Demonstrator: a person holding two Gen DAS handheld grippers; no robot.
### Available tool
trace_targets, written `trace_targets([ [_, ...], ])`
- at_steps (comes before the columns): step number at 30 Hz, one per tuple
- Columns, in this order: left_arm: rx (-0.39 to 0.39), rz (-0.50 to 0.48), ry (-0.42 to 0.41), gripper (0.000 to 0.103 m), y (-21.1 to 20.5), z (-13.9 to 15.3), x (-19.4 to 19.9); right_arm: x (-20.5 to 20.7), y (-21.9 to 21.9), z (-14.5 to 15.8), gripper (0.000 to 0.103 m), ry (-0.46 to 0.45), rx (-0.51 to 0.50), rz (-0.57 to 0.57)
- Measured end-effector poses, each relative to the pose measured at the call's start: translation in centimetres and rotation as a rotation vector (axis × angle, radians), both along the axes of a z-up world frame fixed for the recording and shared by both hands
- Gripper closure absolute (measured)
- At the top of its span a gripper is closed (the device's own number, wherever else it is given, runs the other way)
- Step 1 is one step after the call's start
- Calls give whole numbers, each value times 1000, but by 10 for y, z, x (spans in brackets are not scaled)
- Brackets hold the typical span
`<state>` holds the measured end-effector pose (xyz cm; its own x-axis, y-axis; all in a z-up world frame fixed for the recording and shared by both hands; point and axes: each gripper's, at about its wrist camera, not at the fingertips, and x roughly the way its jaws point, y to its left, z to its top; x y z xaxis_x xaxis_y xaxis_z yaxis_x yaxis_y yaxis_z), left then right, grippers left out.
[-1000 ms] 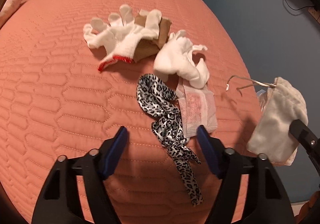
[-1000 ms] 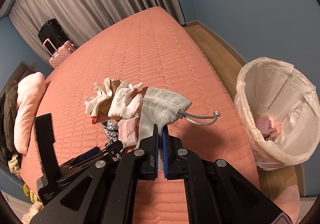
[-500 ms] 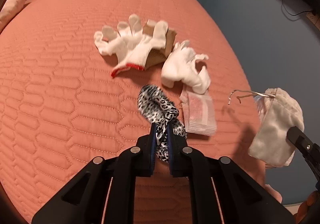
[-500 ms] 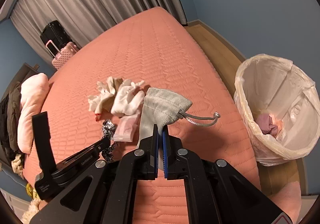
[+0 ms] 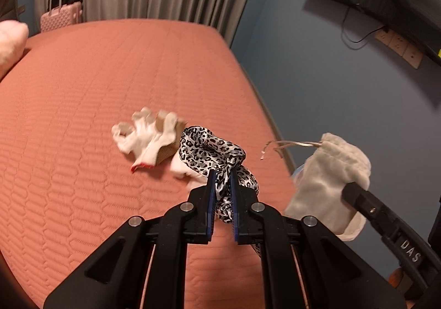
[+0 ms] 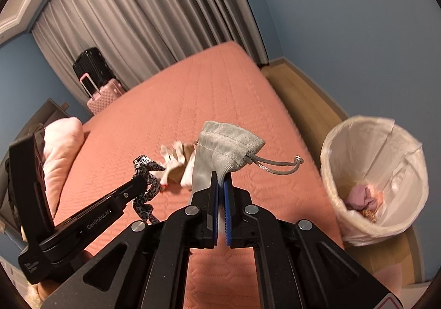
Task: Collect trash
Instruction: 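Carry both items over the wastebasket and open both tools to release them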
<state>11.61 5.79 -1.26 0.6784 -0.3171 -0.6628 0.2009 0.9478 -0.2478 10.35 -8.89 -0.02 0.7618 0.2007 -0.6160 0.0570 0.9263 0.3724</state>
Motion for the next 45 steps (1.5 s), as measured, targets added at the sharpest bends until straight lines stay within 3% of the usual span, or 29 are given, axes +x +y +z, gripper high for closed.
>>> trace_targets([
  [6,7,-77,-69,94,-37,33,-11,-17,-24,36,100,-78,-21,-35],
  [16,28,-223,-140,93,-113,61,-24,-45,-81,74,100,-159,-42,-141],
  [28,53,-406,-150,93,-192,58,-22,-72,-156,81,100,-167,-67,-290],
  [33,68,-437,-132,90,-215,52,-19,-75,-175,79,100,-160,-72,-332],
  [34,59,-442,-120,88,-218,51,-18,-76,-180,79,100,-158,-71,-340],
  [36,49,-436,-101,75,-224,50,-13,-79,-185,78,100,-155,-70,-352],
  [38,45,-419,-101,56,-227,49,-11,-82,-193,76,100,-153,-66,-361],
  [40,43,-408,-109,47,-228,50,-11,-84,-197,75,100,-151,-64,-368],
  [45,62,-398,-125,45,-231,50,-14,-82,-199,70,100,-143,-63,-370],
])
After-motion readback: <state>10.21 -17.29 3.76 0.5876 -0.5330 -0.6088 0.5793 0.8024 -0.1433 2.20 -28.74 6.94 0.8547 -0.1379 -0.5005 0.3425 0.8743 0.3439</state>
